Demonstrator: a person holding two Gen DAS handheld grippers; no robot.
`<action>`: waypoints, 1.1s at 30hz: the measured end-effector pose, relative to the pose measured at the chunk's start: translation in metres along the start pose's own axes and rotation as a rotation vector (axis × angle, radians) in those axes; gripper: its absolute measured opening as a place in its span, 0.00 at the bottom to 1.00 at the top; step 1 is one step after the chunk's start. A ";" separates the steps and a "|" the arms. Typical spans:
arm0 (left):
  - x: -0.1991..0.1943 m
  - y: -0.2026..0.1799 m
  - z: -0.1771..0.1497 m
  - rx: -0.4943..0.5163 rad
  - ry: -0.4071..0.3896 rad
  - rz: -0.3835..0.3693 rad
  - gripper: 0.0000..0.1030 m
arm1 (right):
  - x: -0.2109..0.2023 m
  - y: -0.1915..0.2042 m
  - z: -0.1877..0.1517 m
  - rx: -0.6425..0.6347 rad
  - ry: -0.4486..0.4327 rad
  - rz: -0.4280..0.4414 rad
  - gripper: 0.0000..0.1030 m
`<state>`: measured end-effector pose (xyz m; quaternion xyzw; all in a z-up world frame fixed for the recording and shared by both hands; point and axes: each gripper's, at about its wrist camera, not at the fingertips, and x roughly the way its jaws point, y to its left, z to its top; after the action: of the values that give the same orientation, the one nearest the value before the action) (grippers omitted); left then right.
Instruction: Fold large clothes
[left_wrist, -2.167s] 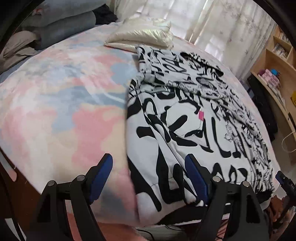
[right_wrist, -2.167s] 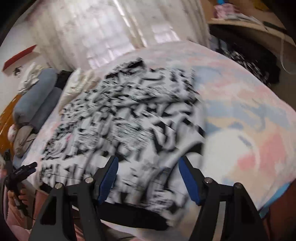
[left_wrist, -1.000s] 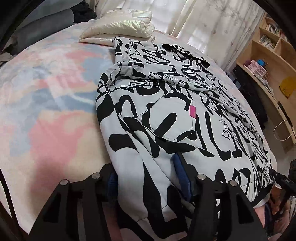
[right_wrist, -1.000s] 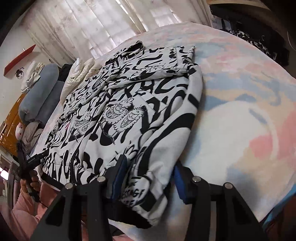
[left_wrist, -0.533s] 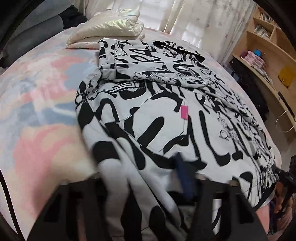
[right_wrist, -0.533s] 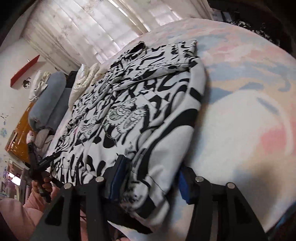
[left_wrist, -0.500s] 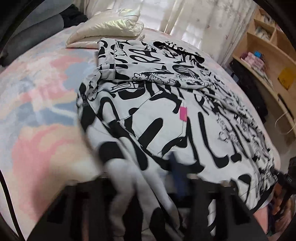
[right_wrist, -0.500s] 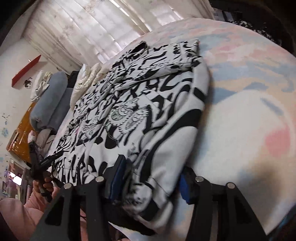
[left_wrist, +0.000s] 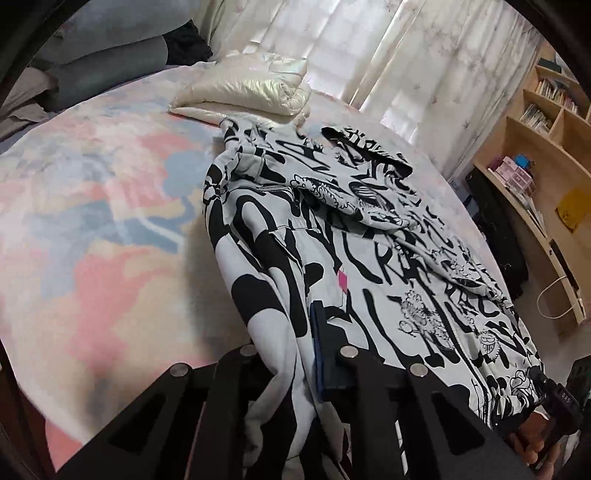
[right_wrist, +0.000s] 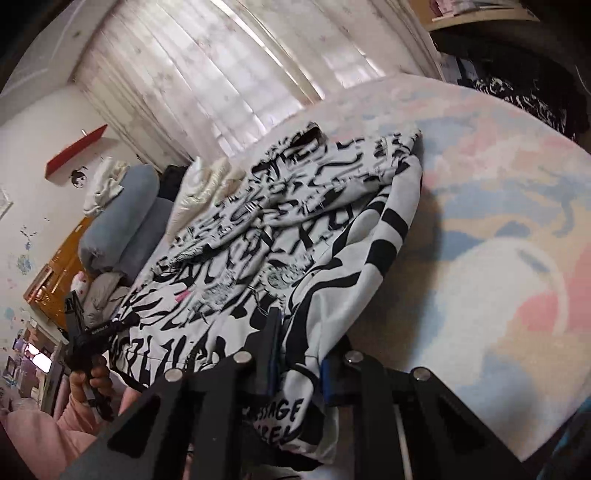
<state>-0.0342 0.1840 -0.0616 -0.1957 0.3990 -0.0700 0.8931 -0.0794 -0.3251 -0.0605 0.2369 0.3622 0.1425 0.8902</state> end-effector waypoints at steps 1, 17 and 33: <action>-0.005 0.001 0.000 0.001 -0.001 -0.005 0.09 | -0.005 0.003 0.001 -0.002 0.005 0.005 0.16; -0.038 0.012 0.062 -0.128 0.004 -0.151 0.08 | -0.022 -0.004 0.042 0.140 -0.005 0.143 0.16; 0.123 -0.002 0.275 -0.297 -0.099 -0.145 0.51 | 0.110 -0.054 0.275 0.413 -0.148 0.163 0.71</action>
<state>0.2523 0.2279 0.0212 -0.3573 0.3453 -0.0649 0.8654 0.1973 -0.4120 0.0196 0.4523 0.2969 0.1191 0.8325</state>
